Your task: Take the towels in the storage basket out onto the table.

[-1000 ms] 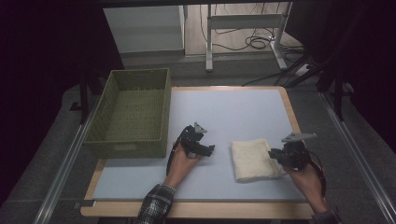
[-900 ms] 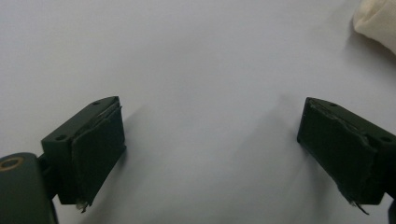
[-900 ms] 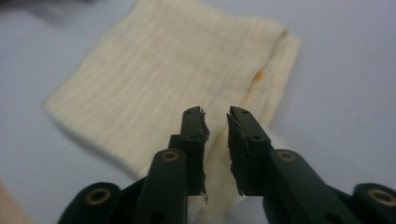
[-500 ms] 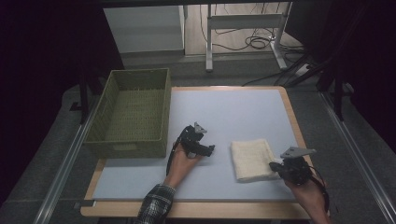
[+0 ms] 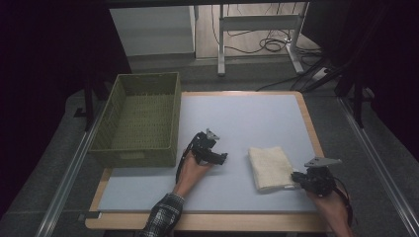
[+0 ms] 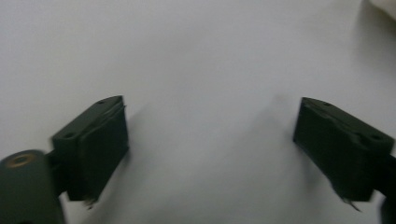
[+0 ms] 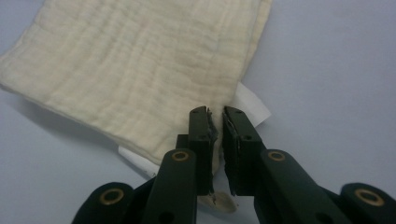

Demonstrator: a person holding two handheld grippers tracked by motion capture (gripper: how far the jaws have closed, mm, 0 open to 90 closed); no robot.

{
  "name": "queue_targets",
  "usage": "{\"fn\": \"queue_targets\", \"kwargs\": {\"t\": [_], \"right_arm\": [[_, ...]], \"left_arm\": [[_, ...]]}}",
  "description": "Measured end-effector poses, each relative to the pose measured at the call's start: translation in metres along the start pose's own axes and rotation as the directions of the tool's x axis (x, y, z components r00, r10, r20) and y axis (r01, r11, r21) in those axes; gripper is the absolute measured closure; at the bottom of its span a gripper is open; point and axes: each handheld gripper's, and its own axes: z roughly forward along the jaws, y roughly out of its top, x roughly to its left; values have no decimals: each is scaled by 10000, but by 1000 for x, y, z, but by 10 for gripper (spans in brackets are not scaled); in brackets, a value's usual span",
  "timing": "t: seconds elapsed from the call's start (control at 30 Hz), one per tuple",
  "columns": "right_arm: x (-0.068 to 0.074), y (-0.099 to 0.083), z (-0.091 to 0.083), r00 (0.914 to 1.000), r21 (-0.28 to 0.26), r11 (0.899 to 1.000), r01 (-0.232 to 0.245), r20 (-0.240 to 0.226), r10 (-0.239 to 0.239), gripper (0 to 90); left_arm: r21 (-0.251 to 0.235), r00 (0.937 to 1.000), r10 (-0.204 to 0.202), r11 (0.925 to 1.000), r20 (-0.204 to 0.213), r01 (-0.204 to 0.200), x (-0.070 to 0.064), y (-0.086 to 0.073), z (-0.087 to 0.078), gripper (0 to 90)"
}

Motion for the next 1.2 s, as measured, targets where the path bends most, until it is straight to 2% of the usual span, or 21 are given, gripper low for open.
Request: {"fn": "queue_targets", "kwargs": {"t": [0.13,0.2,0.27,0.3,0.33,0.4,0.43,0.5,0.57,0.67,0.7,0.93,1.0,1.07,1.1,1.2], "right_arm": [[0,-2,-3,9997,58,9999,-156,-190,157,806],[1,-3,-3,9997,33,9999,-127,-231,128,804],[1,-3,-3,9995,-9,9999,-147,-265,146,799],[0,-3,-3,9994,16,9998,-176,-300,176,798],[-1,-4,-3,9992,12,9998,-205,-338,206,797],[-2,-4,-3,9992,2,9998,-193,-360,193,797],[-2,-4,-3,9991,26,9998,-212,-354,213,797],[-2,-4,-3,9991,3,9998,-216,-377,216,798],[-3,-4,-2,9988,-8,9997,-253,-412,253,797],[-3,-3,-2,9987,56,9995,-303,-415,305,783],[-3,-3,-2,9987,22,9995,-319,-395,319,763],[-1,-1,6,9962,163,9981,-602,-622,611,571],[0,0,7,9962,213,9981,-577,-636,589,567],[1,0,8,9962,256,9980,-585,-639,600,567],[2,0,7,9963,307,9978,-595,-601,612,569],[6,0,8,9961,359,9976,-586,-633,607,656]], "left_arm": [[-732,9984,298,9970,470,-263,-16,34,-15,133],[-895,9941,663,9943,861,-586,-31,53,-13,133],[-813,9895,937,9931,1097,-851,-43,64,-6,132],[-643,9879,1085,9927,1107,-1019,-50,68,0,133],[-262,9876,1276,9917,911,-1257,-57,71,10,134],[192,9882,1453,9891,475,-1463,-62,70,24,141],[294,9893,1410,9894,362,-1421,-61,68,31,146],[406,9921,1203,9917,350,-1217,-58,63,40,156],[662,9905,1364,9883,173,-1373,-56,58,48,168],[402,9942,948,9945,513,-969,-51,53,50,168],[387,9940,957,9945,528,-978,-51,53,50,167],[577,9863,1469,9868,751,-1513,-57,54,40,253],[707,9849,1325,9875,1119,-1409,-55,52,41,293],[673,9819,865,9928,1685,-990,-52,50,43,340],[589,9820,862,9935,1682,-973,-52,49,43,353],[525,9803,798,9945,1807,-906,-54,47,42,413]]}}
